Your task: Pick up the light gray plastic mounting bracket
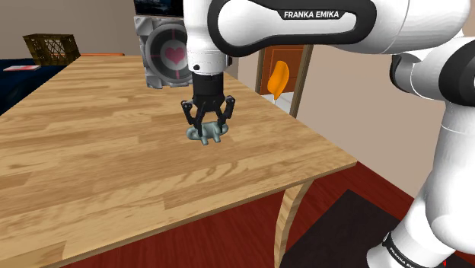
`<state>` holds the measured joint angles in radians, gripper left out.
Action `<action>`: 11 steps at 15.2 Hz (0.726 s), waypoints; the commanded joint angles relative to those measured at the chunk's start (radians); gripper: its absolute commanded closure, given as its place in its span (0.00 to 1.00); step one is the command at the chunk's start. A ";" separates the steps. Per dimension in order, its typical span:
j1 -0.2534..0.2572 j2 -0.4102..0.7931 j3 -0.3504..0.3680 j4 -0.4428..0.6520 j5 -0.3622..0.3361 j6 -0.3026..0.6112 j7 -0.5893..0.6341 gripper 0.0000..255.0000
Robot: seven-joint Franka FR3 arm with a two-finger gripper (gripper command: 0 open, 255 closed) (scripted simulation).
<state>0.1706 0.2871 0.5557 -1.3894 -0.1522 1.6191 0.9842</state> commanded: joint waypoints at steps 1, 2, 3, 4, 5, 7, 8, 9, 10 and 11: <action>0.000 0.001 0.000 -0.001 0.000 0.001 0.000 1.00; 0.000 0.001 0.000 -0.001 0.000 0.001 0.000 1.00; 0.000 0.001 0.000 -0.001 0.000 0.001 0.000 1.00; 0.000 0.000 0.000 -0.001 0.000 0.001 0.000 1.00; 0.000 0.001 0.000 -0.001 0.000 0.001 0.000 1.00; 0.001 0.001 0.000 0.013 0.000 -0.013 0.000 1.00; 0.004 0.005 0.001 0.032 -0.002 -0.028 0.000 1.00; 0.007 0.009 0.001 0.051 -0.004 -0.043 0.000 1.00; 0.011 0.013 0.001 0.070 -0.006 -0.059 0.001 1.00; 0.014 0.018 0.002 0.090 -0.009 -0.075 0.002 1.00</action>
<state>0.1812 0.3027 0.5566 -1.3177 -0.1596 1.5614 0.9845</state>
